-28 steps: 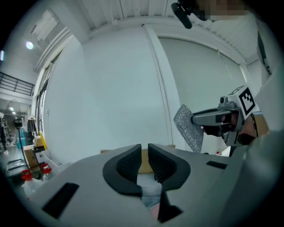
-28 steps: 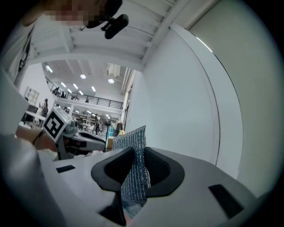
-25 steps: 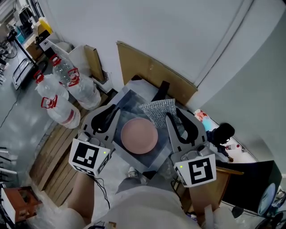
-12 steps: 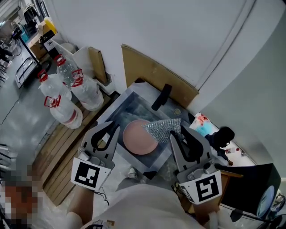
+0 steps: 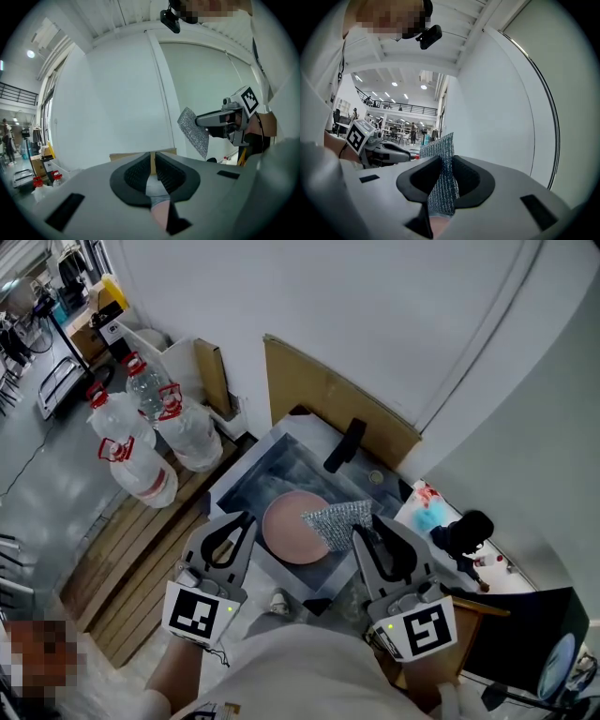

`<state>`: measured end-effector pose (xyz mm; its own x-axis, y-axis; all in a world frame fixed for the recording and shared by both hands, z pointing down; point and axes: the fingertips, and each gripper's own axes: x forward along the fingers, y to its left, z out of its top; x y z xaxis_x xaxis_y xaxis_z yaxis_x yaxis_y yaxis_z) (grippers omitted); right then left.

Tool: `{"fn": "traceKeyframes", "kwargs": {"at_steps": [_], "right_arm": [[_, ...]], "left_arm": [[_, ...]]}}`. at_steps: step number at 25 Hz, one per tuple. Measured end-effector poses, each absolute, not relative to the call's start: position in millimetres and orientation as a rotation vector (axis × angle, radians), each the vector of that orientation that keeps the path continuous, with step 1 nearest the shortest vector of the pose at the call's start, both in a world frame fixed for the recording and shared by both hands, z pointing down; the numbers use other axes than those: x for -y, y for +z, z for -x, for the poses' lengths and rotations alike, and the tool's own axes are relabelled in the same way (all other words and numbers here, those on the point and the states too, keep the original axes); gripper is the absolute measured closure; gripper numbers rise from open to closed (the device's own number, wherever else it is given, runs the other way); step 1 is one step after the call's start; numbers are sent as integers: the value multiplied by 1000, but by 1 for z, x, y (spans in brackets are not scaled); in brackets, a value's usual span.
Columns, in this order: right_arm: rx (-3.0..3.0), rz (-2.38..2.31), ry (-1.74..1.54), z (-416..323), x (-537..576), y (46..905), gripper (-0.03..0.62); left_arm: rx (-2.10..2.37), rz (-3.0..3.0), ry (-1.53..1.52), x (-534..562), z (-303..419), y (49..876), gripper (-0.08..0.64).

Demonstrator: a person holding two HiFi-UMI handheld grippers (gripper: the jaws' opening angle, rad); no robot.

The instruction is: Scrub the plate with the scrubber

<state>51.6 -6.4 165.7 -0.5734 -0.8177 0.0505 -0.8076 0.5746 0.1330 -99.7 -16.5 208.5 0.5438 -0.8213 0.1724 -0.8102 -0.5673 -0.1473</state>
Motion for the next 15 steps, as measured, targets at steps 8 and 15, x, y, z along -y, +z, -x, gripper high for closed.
{"fn": "traceKeyframes", "kwargs": {"at_steps": [8, 15], "right_arm": [[2713, -1396, -157, -49, 10, 159, 476], [2711, -1415, -164, -52, 10, 156, 476]], "left_arm": [[-1456, 2689, -317, 18, 105, 198, 517], [-1455, 2680, -323, 17, 106, 196, 518]]}}
